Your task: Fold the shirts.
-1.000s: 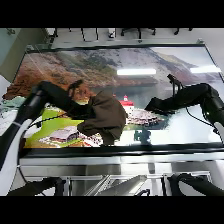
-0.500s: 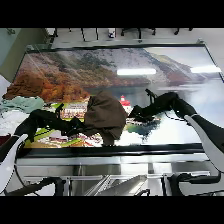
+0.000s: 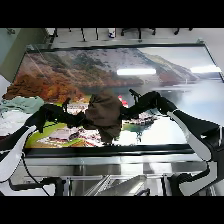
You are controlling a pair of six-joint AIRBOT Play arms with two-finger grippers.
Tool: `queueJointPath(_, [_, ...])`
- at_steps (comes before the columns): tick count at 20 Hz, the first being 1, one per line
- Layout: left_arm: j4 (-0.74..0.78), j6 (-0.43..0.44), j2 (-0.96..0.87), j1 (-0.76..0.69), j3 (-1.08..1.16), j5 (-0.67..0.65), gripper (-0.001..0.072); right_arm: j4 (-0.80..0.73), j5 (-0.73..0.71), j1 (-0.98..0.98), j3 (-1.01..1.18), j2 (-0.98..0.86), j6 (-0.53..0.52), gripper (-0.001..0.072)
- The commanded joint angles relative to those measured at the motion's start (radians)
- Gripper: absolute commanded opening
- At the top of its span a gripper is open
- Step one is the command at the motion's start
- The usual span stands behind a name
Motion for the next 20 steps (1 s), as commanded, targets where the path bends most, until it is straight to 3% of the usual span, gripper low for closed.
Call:
queueJointPath(1, [-0.009, -0.006, 0.168, 0.051, 0.095, 0.039, 0.0013, 0.018, -0.052, -0.027, 0.129, 0.081, -0.012, 0.0025])
queueJointPath(4, [-0.009, -0.037, 0.453, 0.092, 0.323, 0.067, 0.0012, 0.017, -0.158, -0.094, 0.371, 0.289, -0.012, 0.0025])
queueJointPath(7, [-0.003, -0.074, 0.645, 0.092, 0.643, 0.064, 0.0012, -0.006, -0.167, -0.117, 0.647, 0.495, -0.021, 0.0026])
queueJointPath(10, [0.0, -0.108, 0.714, 0.093, 0.957, 0.059, 0.0012, -0.028, -0.167, -0.117, 0.848, 0.628, -0.051, 0.0026])
queueJointPath(13, [0.0, -0.14, 0.671, 0.093, 1.17, 0.07, 0.0012, -0.088, -0.156, -0.117, 0.871, 0.703, -0.052, 0.0026])
queueJointPath(16, [-0.004, -0.173, 0.565, 0.093, 1.194, 0.127, 0.0013, -0.098, -0.163, -0.116, 0.845, 0.685, -0.05, 0.0026])
queueJointPath(20, [0.001, -0.159, 0.4, 0.034, 0.943, 0.14, 0.0013, -0.153, -0.163, -0.116, 0.72, 0.54, -0.035, 0.0026])
